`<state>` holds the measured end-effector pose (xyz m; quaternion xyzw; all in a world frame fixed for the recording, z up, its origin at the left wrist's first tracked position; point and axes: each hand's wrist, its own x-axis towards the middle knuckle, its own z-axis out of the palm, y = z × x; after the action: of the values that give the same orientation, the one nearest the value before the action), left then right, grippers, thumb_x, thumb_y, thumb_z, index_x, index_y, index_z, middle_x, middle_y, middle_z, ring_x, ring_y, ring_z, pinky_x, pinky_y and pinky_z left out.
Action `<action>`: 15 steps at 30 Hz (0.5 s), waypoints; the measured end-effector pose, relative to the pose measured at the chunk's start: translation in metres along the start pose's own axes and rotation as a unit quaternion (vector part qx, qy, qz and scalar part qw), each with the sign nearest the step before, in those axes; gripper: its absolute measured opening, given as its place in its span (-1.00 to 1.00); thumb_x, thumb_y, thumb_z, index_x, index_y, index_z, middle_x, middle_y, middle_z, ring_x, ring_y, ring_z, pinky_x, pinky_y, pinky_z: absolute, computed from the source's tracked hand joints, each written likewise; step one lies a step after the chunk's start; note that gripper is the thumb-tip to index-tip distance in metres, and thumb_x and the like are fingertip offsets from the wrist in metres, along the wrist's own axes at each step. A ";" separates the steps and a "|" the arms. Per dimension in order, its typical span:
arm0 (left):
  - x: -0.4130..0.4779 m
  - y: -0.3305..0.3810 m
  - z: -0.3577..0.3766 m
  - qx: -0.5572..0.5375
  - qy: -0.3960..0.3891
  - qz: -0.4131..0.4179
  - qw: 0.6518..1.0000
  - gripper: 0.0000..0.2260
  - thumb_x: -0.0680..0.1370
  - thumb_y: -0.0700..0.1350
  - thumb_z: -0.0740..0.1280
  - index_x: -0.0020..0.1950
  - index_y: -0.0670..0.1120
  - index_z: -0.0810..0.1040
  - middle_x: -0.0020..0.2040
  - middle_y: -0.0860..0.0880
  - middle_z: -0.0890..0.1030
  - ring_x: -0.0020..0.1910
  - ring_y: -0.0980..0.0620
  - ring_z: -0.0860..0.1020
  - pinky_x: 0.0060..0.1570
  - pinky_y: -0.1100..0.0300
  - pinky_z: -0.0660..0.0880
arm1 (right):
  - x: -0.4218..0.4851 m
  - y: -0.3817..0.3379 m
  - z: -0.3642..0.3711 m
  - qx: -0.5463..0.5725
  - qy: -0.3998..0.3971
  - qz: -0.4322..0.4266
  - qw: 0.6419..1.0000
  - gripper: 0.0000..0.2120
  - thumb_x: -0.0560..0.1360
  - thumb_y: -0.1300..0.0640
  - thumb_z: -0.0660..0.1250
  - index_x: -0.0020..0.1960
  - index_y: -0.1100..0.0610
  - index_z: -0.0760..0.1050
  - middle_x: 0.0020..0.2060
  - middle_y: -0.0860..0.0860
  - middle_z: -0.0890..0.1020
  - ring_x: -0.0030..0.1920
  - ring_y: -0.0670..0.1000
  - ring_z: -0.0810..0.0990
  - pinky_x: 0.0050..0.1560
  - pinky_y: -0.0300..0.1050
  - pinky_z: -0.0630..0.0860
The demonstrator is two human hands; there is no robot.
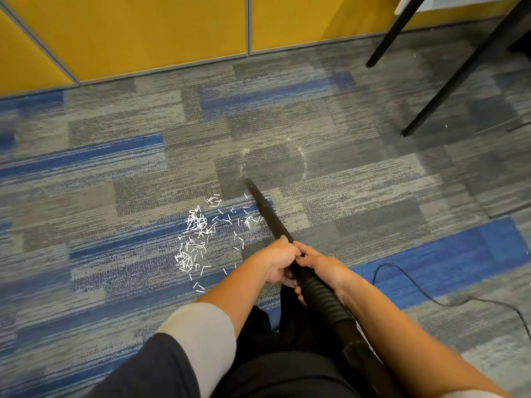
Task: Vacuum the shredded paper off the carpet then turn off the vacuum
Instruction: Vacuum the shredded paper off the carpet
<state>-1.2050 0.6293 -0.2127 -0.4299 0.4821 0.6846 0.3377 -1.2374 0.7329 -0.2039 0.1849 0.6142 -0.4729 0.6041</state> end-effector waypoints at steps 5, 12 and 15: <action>0.001 0.000 0.004 0.011 -0.018 -0.004 1.000 -0.45 0.62 -0.27 0.07 0.54 -0.03 -0.08 0.02 -0.17 0.45 -0.29 0.00 0.46 -0.30 0.06 0.48 | -0.007 0.001 -0.004 0.020 0.006 0.007 1.000 -0.54 0.61 0.22 0.11 0.43 -0.16 0.26 -0.30 0.19 0.56 -0.52 0.09 0.50 -0.52 -0.14 0.50; 0.000 0.001 0.004 0.029 -0.029 0.001 0.999 -0.49 0.63 -0.26 0.08 0.53 0.01 0.01 0.13 -0.19 0.44 -0.22 -0.03 0.48 -0.15 -0.01 0.51 | -0.010 0.000 -0.003 0.014 0.006 0.008 1.000 -0.53 0.61 0.21 0.11 0.44 -0.16 0.26 -0.26 0.19 0.55 -0.45 0.10 0.48 -0.51 -0.14 0.51; -0.001 -0.001 -0.002 0.032 -0.027 -0.003 0.999 -0.45 0.63 -0.25 0.10 0.55 0.05 -0.04 0.18 -0.21 0.47 -0.22 -0.04 0.49 -0.18 0.00 0.53 | -0.006 0.000 0.000 0.001 -0.002 0.001 1.000 -0.52 0.60 0.23 0.09 0.45 -0.14 0.23 -0.27 0.19 0.53 -0.48 0.09 0.48 -0.53 -0.15 0.50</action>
<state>-1.2037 0.6279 -0.2126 -0.4017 0.4930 0.6791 0.3667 -1.2361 0.7348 -0.1979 0.1853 0.6126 -0.4727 0.6057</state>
